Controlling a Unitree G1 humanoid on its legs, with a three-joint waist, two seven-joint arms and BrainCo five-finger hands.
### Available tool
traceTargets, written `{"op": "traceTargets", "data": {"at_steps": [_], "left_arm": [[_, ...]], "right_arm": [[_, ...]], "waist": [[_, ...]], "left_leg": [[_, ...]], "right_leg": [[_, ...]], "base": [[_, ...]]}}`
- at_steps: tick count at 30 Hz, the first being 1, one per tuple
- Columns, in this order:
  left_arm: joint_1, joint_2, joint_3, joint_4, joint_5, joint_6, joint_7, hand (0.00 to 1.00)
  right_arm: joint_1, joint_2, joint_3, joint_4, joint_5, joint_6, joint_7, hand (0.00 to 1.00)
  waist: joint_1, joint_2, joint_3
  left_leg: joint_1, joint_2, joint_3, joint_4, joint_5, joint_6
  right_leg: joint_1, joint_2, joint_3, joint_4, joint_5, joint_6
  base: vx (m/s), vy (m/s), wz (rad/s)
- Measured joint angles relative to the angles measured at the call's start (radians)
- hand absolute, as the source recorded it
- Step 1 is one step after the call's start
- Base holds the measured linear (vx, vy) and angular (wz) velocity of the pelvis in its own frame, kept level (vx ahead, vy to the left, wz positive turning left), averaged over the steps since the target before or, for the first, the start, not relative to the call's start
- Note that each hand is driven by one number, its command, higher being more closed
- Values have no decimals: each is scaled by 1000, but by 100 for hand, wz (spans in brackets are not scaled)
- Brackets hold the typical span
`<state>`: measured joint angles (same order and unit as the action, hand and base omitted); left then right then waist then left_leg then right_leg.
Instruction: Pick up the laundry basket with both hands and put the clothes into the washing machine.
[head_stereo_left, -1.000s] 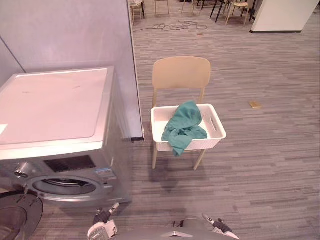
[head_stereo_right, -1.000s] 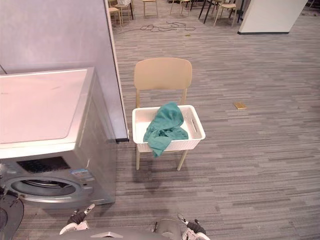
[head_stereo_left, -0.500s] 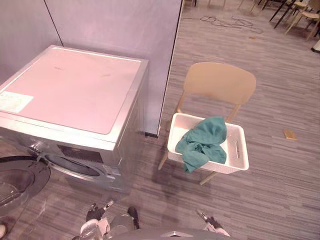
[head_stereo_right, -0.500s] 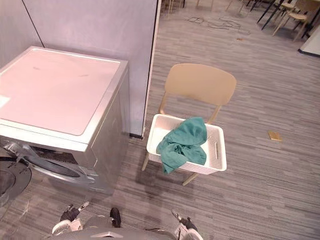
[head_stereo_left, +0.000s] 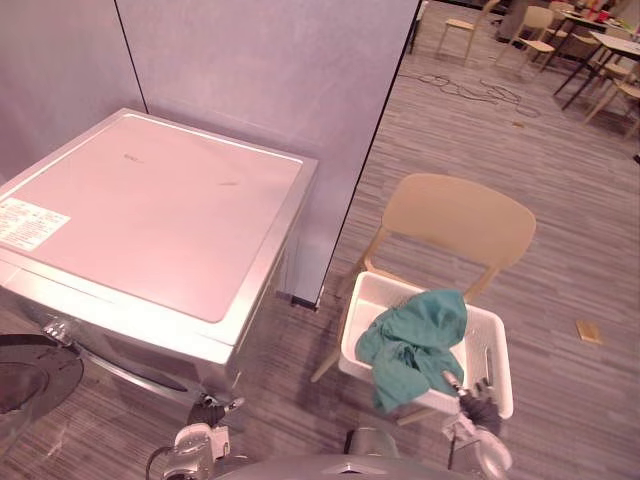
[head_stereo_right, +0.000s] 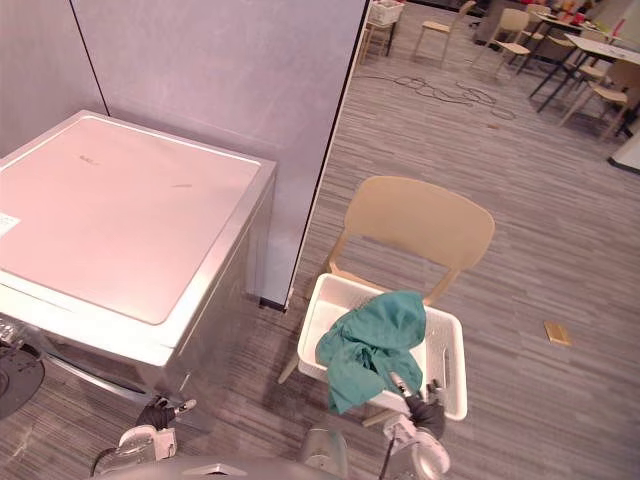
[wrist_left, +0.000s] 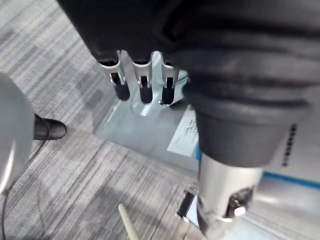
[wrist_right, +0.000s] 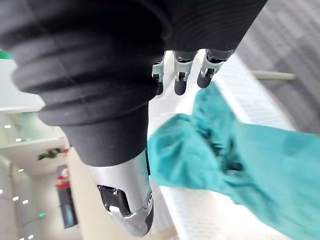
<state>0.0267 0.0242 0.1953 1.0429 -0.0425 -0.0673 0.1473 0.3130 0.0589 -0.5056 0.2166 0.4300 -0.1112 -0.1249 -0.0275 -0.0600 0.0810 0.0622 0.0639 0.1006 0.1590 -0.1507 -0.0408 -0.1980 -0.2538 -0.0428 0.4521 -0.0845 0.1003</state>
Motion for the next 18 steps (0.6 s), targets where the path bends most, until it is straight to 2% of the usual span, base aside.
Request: {"op": "traceTargets", "data": {"at_steps": [1, 2, 3, 4, 5, 6, 8, 9, 13, 15, 18], "left_arm": [[12, 17, 4, -1, 0, -4, 2, 0], [26, 31, 40, 0, 1, -6, 10, 0], [35, 30, 64, 1, 2, -5, 15, 0], [47, 27, 106, 8, 6, -4, 19, 0], [69, 22, 144, 30, 9, -6, 18, 0], [83, 5, 176, 50, 22, -4, 2, 0], [103, -21, 199, 72, 28, 0, -21, 0], [110, -32, 238, 69, 27, 1, -25, 0], [116, -3, 230, 79, 47, 7, -39, 0], [123, 26, 185, 79, 50, 9, -52, 0], [113, 65, 98, 78, 57, 11, -59, 0]], "right_arm": [[12, 3, -32, -41, -4, -3, -12, 0], [27, 4, -77, -100, -4, -6, -24, 0], [28, 3, -99, -137, -5, -6, -29, 0], [29, 3, -129, -199, -5, -12, -31, 0], [27, -5, -163, -280, -5, -20, -30, 0], [28, -16, -215, -336, -18, -19, -30, 0], [25, -32, -301, -390, -47, -19, -31, 0], [15, -45, -338, -420, -59, -23, -31, 0], [-49, -83, -352, -442, -86, -44, -29, 0], [-57, -98, -318, -441, -108, -46, -28, 0], [-42, -189, -196, -439, -117, -46, 14, 0]], "waist": [[1, -18, -12], [4, -48, -35], [8, -32, -43], [15, -13, -56], [14, 28, -69], [-3, 60, -83], [-24, 72, -91], [-27, 71, -92], [-32, 46, -105], [-32, 31, -108], [-36, 11, -107]], "left_leg": [[-4, 0, -12, 5, -15, -24], [-3, 5, -21, 24, -39, -56], [-6, 26, -20, 31, -49, -70], [-11, 59, -6, 32, -56, -89], [-12, 94, 13, 24, -51, -101], [-5, 117, 16, -9, -28, -114], [21, 137, 35, -59, 5, -121], [29, 153, 46, -79, 8, -125], [24, 157, 88, -94, 17, -138], [18, 150, 98, -93, 16, -138], [-7, 139, 88, -84, 18, -136]], "right_leg": [[17, -8, 8, -54, 72, 25], [49, -18, -1, -102, 102, 82], [67, -3, -5, -131, 73, 96], [83, 29, -16, -186, 46, 89], [97, 69, -24, -246, 37, 78], [102, 98, -32, -268, 42, 69], [131, 126, -47, -307, 51, 55], [134, 147, -46, -330, 58, 45], [129, 169, -8, -420, 123, 38], [139, 165, 3, -466, 155, 38], [143, 154, -3, -511, 187, 37]], "base": [[129, -457, 41], [140, -485, 18], [133, -398, -14], [136, -339, -49], [186, -417, -46], [192, -382, -21], [147, -223, 7], [82, -138, -5], [-13, -46, -38], [-80, 15, -19], [-77, 7, 4]]}}
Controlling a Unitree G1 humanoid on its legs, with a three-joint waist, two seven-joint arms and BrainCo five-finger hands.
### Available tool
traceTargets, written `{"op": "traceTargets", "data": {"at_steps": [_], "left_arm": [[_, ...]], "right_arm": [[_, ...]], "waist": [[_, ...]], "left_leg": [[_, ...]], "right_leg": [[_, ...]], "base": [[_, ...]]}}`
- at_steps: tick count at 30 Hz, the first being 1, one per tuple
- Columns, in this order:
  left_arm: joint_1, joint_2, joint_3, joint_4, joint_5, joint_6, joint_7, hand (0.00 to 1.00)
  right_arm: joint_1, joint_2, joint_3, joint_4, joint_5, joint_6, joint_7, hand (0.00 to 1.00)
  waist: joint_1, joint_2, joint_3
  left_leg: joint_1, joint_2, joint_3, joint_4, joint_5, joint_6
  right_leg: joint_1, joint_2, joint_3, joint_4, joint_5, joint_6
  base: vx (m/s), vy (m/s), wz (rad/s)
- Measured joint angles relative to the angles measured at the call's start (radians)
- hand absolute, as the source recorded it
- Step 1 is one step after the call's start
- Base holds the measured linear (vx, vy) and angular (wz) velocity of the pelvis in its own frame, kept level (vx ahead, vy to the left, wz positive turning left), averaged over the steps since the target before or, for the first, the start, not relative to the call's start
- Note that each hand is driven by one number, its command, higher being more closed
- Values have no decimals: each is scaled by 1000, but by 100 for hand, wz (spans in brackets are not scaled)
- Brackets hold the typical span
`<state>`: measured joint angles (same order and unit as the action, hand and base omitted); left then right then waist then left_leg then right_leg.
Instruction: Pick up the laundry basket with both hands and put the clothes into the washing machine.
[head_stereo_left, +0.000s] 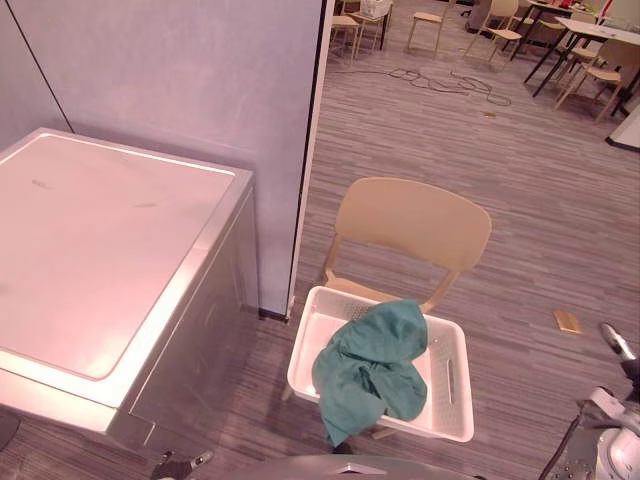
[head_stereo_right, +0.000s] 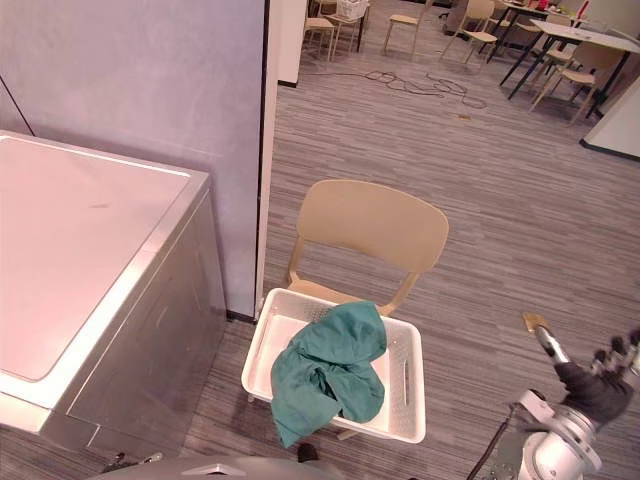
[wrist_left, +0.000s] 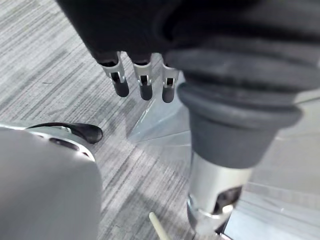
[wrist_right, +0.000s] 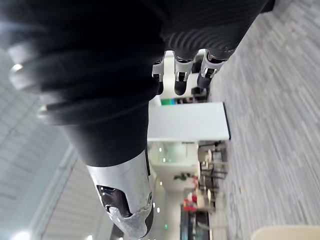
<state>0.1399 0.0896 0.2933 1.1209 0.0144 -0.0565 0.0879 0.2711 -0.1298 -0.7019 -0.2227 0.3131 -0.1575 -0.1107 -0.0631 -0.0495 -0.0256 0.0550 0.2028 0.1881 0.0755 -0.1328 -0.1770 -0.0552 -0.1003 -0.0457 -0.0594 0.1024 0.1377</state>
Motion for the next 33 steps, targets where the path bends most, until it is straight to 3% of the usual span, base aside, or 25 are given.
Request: {"op": "traceTargets", "data": {"at_steps": [2, 4, 5, 8, 14, 15, 18, 23, 33], "left_arm": [[-16, 25, -101, 0, 0, 3, -9, 0], [-38, 37, -167, -1, 1, 3, -15, 0], [-68, 40, -226, -11, 9, -2, -34, 0], [-115, 34, -345, -20, 12, -11, -66, 0], [-208, 40, -456, -47, 29, -15, -80, 0], [-235, 50, -474, -48, 28, -15, -80, 0], [-282, 59, -493, -50, 8, -16, -75, 0], [-327, 71, -493, -52, -31, -20, -69, 0], [-395, 66, -501, -81, -96, -31, -41, 0]], "right_arm": [[9, -137, 158, -2, -2, 0, 87, 0], [11, -223, 274, -5, -3, -2, 142, 0], [0, -305, 403, -6, -6, -4, 206, 0], [-42, -422, 615, -4, -59, -4, 315, 0], [-146, -621, 790, 38, -219, -1, 434, 0], [-190, -667, 811, 75, -253, 1, 436, 0], [-263, -730, 821, 151, -309, 3, 435, 0], [-400, -806, 848, 318, -402, 1, 406, 0], [-560, -806, 911, 540, -527, 9, 299, 0]], "waist": [[-5, -3, 9], [0, 2, 15], [12, 4, 34], [35, 4, 82], [29, -12, 241], [25, -16, 288], [22, -16, 350], [13, -15, 405], [32, 1, 482]], "left_leg": [[-38, -8, -43, 16, 3, 3], [-59, -11, -76, 19, 11, 4], [-76, -12, -106, 29, 16, 3], [-100, -12, -138, 28, 40, 1], [-165, -11, -162, 72, 52, 1], [-193, -12, -162, 100, 50, 3], [-267, -11, -165, 176, 35, 5], [-363, -7, -171, 270, 5, 13], [-447, -13, -158, 311, 20, 15]], "right_leg": [[0, -12, -31, -2, 3, 0], [0, -16, -56, -1, 3, 0], [1, -17, -79, 3, 3, 0], [-13, -18, -107, 16, 5, -2], [-88, -22, -116, 105, -9, -16], [-118, -25, -110, 137, -12, -19], [-188, -27, -100, 196, -18, -24], [-270, -27, -78, 252, -25, -29], [-378, -35, -49, 316, -13, -30]], "base": [[-94, 4, 42], [-55, -11, 57], [-50, -18, 54], [-60, -27, 33], [-114, -19, 8], [-131, -5, -8], [-166, -13, -6], [-153, -1, -6], [-53, 7, -6]]}}
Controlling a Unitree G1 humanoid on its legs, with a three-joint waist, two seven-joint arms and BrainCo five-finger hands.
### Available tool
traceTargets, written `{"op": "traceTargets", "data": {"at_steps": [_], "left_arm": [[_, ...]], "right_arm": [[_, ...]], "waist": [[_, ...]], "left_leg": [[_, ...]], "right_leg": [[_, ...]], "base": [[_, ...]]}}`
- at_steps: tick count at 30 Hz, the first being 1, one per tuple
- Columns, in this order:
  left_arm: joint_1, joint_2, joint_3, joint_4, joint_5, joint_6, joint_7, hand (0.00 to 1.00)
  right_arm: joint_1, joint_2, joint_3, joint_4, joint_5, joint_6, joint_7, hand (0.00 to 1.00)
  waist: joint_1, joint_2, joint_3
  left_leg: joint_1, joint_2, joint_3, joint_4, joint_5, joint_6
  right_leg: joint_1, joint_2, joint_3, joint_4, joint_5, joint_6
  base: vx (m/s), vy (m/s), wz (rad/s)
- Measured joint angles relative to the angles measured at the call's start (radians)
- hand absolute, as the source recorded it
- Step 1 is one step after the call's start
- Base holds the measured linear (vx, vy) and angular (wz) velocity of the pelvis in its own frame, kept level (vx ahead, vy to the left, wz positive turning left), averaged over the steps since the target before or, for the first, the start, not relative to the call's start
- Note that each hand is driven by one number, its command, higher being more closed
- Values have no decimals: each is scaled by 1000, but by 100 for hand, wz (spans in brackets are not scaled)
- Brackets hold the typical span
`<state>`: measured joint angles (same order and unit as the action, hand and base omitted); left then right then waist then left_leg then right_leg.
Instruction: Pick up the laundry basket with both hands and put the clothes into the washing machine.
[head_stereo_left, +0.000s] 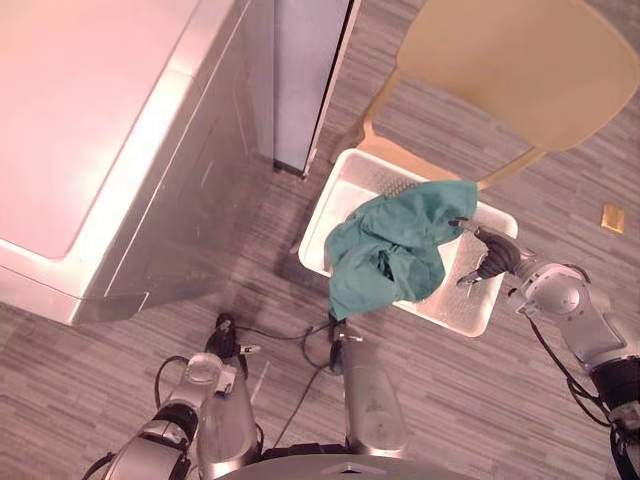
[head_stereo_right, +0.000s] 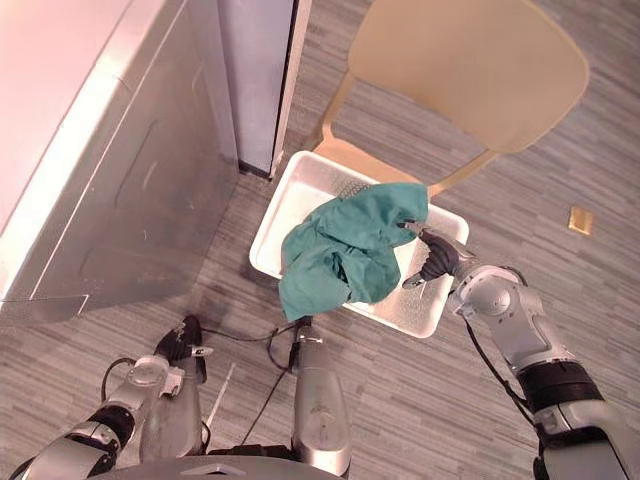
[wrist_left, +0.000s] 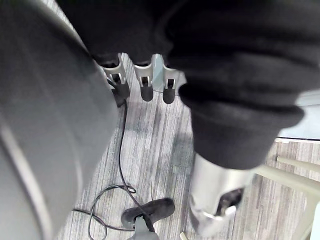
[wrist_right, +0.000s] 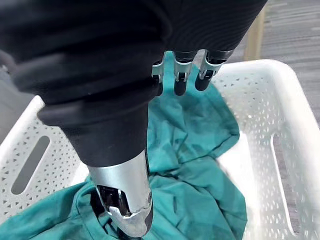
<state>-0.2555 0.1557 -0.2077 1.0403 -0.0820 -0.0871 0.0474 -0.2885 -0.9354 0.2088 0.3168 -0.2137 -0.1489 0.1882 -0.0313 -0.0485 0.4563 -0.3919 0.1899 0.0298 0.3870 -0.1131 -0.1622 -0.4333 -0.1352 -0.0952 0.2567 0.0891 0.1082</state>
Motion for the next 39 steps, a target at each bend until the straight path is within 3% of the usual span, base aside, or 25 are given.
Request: {"op": "traceTargets", "data": {"at_steps": [13, 21, 31, 39], "left_arm": [[-66, -100, 26, -88, -5, 4, 53, 0], [-84, -134, 80, -163, -16, 4, 104, 0], [-80, -138, 135, -232, -17, 1, 145, 0], [-65, -135, 206, -246, -27, 1, 148, 0]], "right_arm": [[-108, 167, 50, 19, -75, 26, -72, 0], [-169, 261, 35, 59, -149, 50, -193, 0], [-249, 299, 14, 93, -188, 68, -256, 0], [-252, 286, 14, 77, -187, 69, -251, 0]], "waist": [[38, 8, 6], [56, 24, 6], [77, 33, 3], [79, 33, 2]], "left_leg": [[-116, 3, 0, 88, -18, 7], [-164, 3, -1, 122, -22, 13], [-231, 0, 1, 132, -5, 13], [-272, 0, 2, 140, -6, 15]], "right_leg": [[-137, -22, -1, 146, -56, -7], [-169, -39, -13, 174, -59, -7], [-226, -57, -28, 197, -67, -6], [-267, -58, -27, 204, -68, -6]], "base": [[-24, -8, 2], [-1, 8, 5], [13, 1, 7], [0, 0, 0]]}}
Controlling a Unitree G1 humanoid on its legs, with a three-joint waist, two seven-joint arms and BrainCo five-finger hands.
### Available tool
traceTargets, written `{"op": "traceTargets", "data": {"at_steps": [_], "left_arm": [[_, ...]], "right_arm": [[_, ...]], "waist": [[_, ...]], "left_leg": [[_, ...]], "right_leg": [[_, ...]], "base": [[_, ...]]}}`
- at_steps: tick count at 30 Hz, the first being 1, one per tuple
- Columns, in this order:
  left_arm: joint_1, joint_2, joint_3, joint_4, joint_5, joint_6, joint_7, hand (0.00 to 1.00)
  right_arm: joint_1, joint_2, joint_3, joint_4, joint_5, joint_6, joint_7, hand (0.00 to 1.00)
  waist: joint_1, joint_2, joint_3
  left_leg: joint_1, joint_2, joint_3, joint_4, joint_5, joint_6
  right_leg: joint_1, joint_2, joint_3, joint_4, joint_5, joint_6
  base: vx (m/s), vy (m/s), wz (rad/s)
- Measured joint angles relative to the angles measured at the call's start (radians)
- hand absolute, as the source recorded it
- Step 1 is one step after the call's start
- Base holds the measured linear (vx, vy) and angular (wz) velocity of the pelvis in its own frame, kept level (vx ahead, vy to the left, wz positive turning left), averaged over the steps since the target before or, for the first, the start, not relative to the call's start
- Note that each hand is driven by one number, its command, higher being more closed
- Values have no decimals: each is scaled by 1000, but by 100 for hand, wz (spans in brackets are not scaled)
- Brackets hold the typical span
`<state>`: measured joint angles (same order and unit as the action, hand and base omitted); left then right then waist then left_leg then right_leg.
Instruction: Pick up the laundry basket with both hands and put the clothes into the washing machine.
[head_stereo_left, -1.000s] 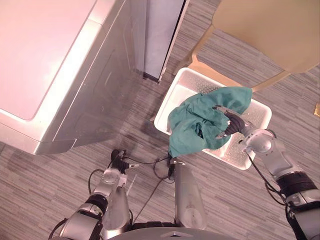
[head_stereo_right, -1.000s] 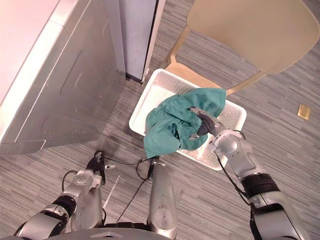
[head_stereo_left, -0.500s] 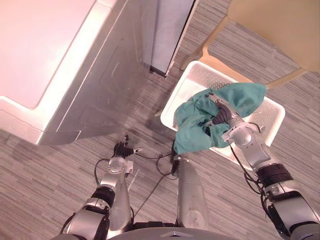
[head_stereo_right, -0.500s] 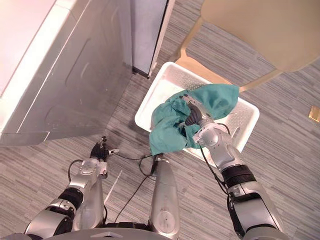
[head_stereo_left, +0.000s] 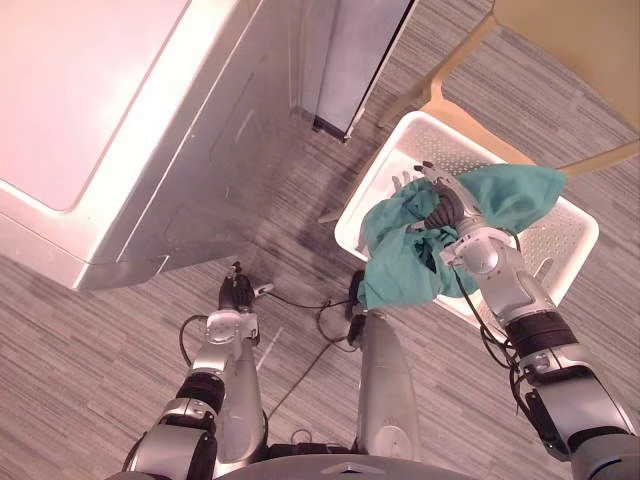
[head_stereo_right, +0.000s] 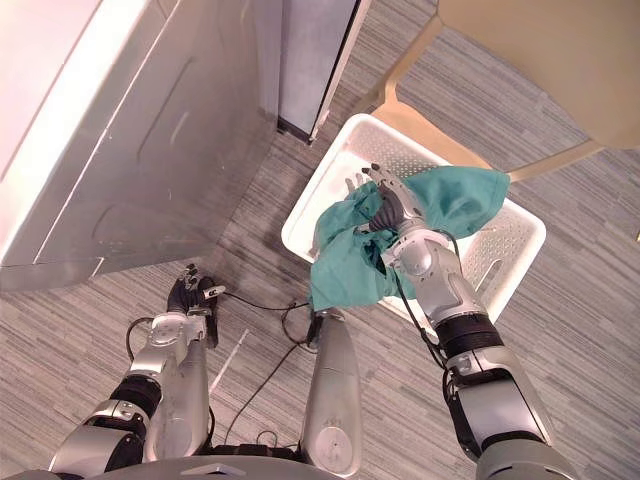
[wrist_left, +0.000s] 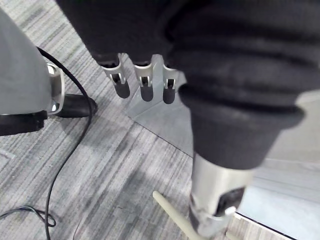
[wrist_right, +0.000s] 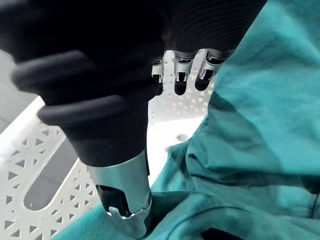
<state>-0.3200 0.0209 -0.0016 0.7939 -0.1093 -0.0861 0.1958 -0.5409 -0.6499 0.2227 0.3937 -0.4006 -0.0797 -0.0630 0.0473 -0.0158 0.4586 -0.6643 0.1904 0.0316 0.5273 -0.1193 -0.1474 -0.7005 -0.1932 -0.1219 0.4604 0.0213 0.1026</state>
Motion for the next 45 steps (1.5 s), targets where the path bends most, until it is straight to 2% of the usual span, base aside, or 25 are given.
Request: {"op": "traceTargets", "data": {"at_steps": [4, 10, 16, 20, 24, 28, 32, 43, 44, 45], "left_arm": [[5, 7, 3, 0, -7, 1, -2, 0], [25, 10, 17, -5, -8, 1, -7, 0], [40, 10, 19, -46, -45, -2, -7, 0], [41, 12, 20, -79, -46, -4, -7, 0], [40, 13, 22, -118, -60, -10, -1, 0], [41, 12, 45, -166, -70, -17, 17, 0], [42, 19, 105, -194, -82, -24, 23, 0], [45, 37, 137, -194, -85, -26, 55, 0], [45, 37, 137, -194, -85, -25, 59, 0], [45, 36, 137, -194, -85, -25, 59, 0]], "right_arm": [[23, -45, 0, -32, 0, -3, 32, 0], [39, -112, -1, -49, 0, -3, 38, 0], [46, -130, -3, -67, 0, -2, 39, 0], [34, -145, -2, -66, -1, 0, 39, 0], [-59, -144, 1, -40, -37, 18, 38, 0], [-113, -148, 0, -22, -44, 26, -4, 0], [-182, -149, 10, -9, -159, 36, -26, 0], [-242, -144, 50, 59, -275, 33, -37, 0], [-244, -142, 51, 64, -278, 33, -37, 100], [-245, -140, 53, 65, -286, 35, -35, 100]], "waist": [[-1, 0, 0], [1, 0, 0], [-3, -1, 1], [6, -1, 1], [10, 5, 11], [10, 8, 28], [12, 8, 31], [11, 7, 31], [11, 7, 31], [11, 7, 30]], "left_leg": [[-17, 3, 1, 12, -1, 0], [-25, 11, 17, 15, -9, 8], [-64, 20, 26, 32, -13, 2], [-124, 26, 19, 56, -20, 2], [-229, 16, -4, 91, -19, 1], [-292, 2, -34, 121, -20, 3], [-343, -10, -40, 129, -15, 12], [-360, -10, -61, 132, -6, 9], [-359, -10, -61, 130, -4, 9], [-359, -10, -62, 127, 0, 9]], "right_leg": [[-16, 1, 1, 6, 0, 0], [-37, 5, 16, 9, 0, 0], [-80, 13, 26, 14, 2, -2], [-129, 17, 25, 21, 4, -3], [-224, 7, 14, 61, 2, -4], [-277, -14, -2, 111, -18, -6], [-328, -27, -3, 133, -23, -7], [-331, -30, -25, 140, -24, -11], [-331, -30, -26, 140, -24, -12], [-331, -30, -26, 139, -23, -13]], "base": [[11, 2, -2], [6, 2, -7], [26, 3, -8], [21, 14, -4], [26, 28, 7], [14, 25, 21], [11, 8, 9], [46, -1, 3], [45, -13, 2], [44, -13, 2]]}}
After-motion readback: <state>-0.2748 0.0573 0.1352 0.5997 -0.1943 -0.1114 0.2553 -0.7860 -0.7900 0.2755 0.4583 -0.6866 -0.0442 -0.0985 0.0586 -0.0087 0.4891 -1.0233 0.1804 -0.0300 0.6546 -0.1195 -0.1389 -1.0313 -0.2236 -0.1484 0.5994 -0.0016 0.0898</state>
